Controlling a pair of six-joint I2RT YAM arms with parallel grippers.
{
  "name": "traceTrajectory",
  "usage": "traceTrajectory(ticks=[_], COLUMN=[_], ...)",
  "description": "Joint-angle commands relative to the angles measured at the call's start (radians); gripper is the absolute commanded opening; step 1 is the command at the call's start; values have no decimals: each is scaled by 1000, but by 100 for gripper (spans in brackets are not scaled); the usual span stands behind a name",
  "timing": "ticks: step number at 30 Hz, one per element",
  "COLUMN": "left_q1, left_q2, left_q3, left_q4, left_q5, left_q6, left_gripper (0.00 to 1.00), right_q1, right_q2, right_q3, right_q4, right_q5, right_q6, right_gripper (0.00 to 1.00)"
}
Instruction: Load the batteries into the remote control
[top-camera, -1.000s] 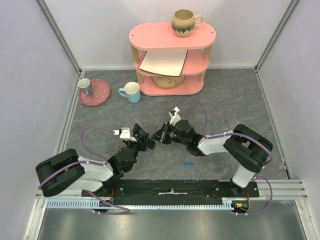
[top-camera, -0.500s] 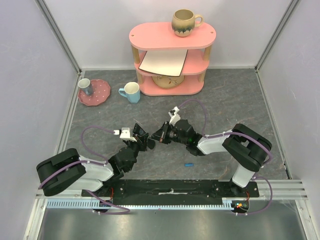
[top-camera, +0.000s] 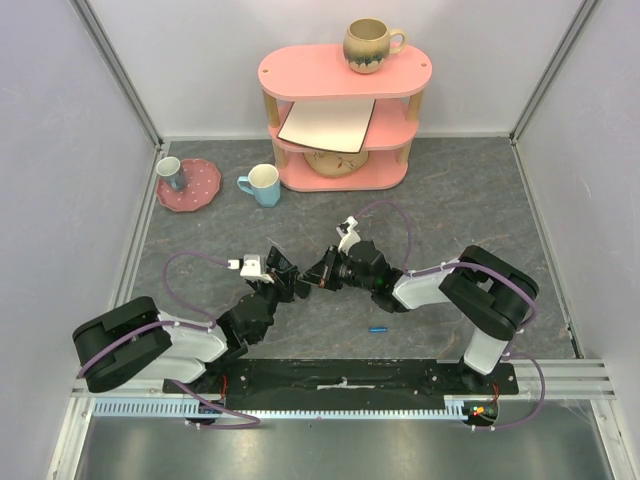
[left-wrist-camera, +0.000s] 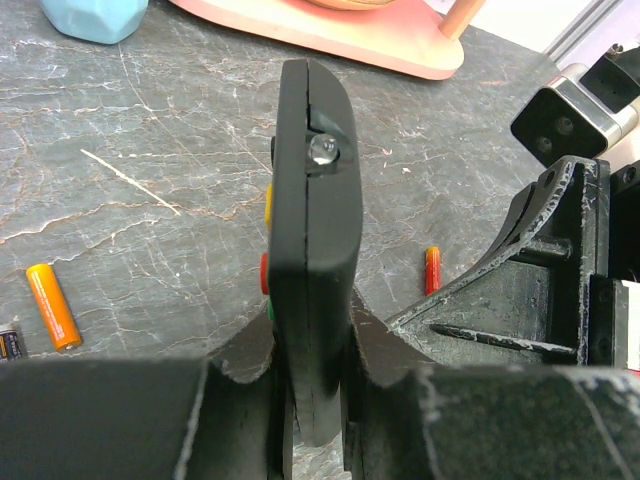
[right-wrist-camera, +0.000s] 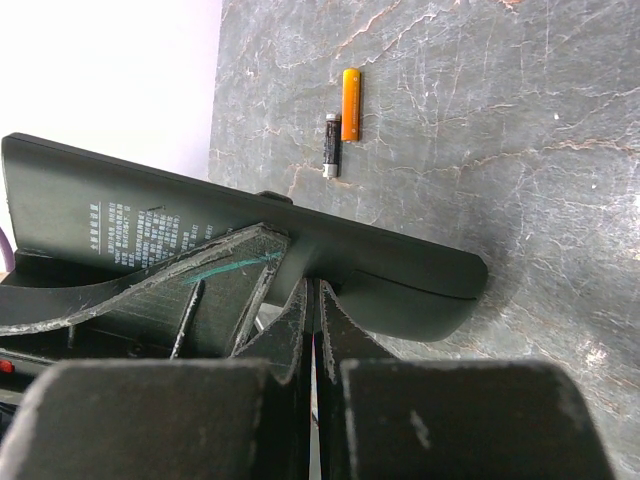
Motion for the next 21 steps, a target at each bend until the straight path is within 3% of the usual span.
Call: traceTrajectory(ticks=[1, 11, 21], left_q1=[-5, -7, -8], left_q2=[-9, -20, -3], left_q3=[22, 27, 38], left_q4=[7, 1, 22], left_q5=[-14, 1, 31], left_q6=[-9, 7, 24], left_gripper=[2, 2, 2], right_q1=[-1, -1, 7], right_q2=[11, 34, 37], right_q3=[-6, 9, 63], right_q4=[29, 1, -178], right_q5=[16, 22, 41], right_q6=[-5, -8, -51], right_gripper=[0, 0, 0])
